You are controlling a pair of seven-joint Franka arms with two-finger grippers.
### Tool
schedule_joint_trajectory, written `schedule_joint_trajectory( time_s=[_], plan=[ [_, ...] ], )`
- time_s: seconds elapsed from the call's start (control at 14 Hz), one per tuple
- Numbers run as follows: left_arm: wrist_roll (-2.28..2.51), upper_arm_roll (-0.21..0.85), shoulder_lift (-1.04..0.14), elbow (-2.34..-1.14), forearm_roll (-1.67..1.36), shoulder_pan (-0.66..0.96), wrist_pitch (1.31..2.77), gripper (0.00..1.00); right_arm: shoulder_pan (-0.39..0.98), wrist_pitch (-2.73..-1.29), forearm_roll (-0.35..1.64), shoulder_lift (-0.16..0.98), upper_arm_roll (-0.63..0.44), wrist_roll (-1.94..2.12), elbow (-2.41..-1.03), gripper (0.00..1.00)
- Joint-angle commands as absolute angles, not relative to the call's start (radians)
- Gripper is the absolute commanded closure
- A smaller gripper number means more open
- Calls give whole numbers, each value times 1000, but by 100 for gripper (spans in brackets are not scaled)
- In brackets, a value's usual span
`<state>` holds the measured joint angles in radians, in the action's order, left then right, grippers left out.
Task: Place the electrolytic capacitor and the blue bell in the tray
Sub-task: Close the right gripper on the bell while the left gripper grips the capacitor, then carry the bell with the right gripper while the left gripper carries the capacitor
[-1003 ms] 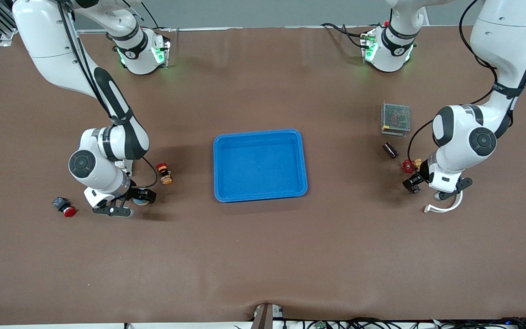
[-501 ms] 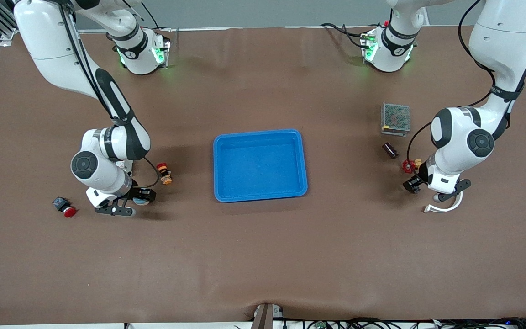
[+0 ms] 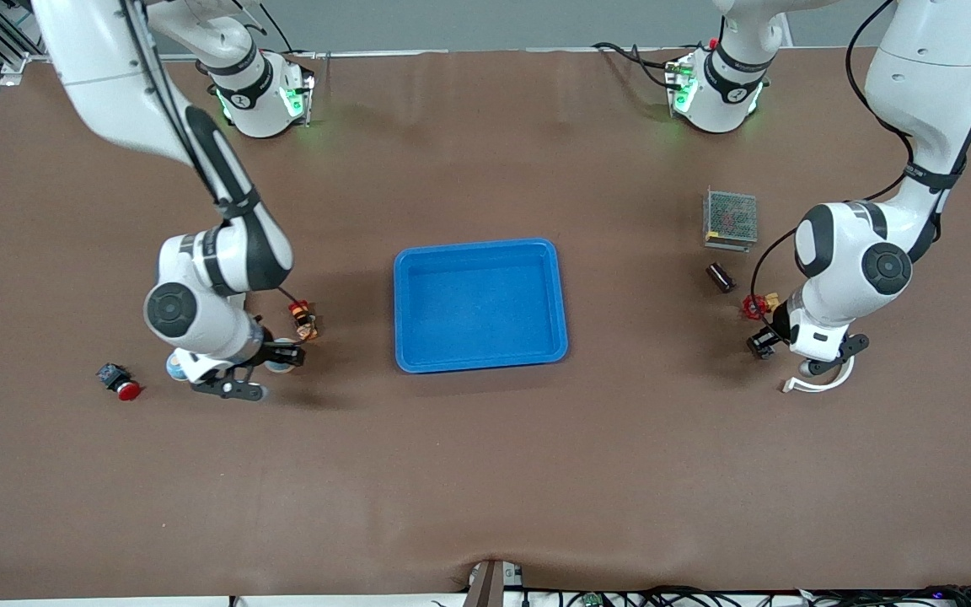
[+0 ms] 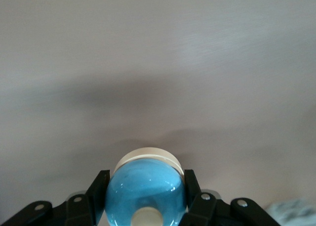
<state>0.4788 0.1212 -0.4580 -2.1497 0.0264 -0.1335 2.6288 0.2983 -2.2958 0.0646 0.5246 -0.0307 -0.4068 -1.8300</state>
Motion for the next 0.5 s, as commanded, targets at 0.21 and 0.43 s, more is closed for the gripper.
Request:
schedule_joint_trajectory(
  time_s=[0.21,0.43],
  plan=[
    [535,127,-450,-2137,43,-120,2629,100,524,-2178,74,506,-40,-685,-1735,100],
    [621,130,-433,-2137,43,-69,2628,100,595,-2180,74,515,-41,-767,-1740,100]
  ],
)
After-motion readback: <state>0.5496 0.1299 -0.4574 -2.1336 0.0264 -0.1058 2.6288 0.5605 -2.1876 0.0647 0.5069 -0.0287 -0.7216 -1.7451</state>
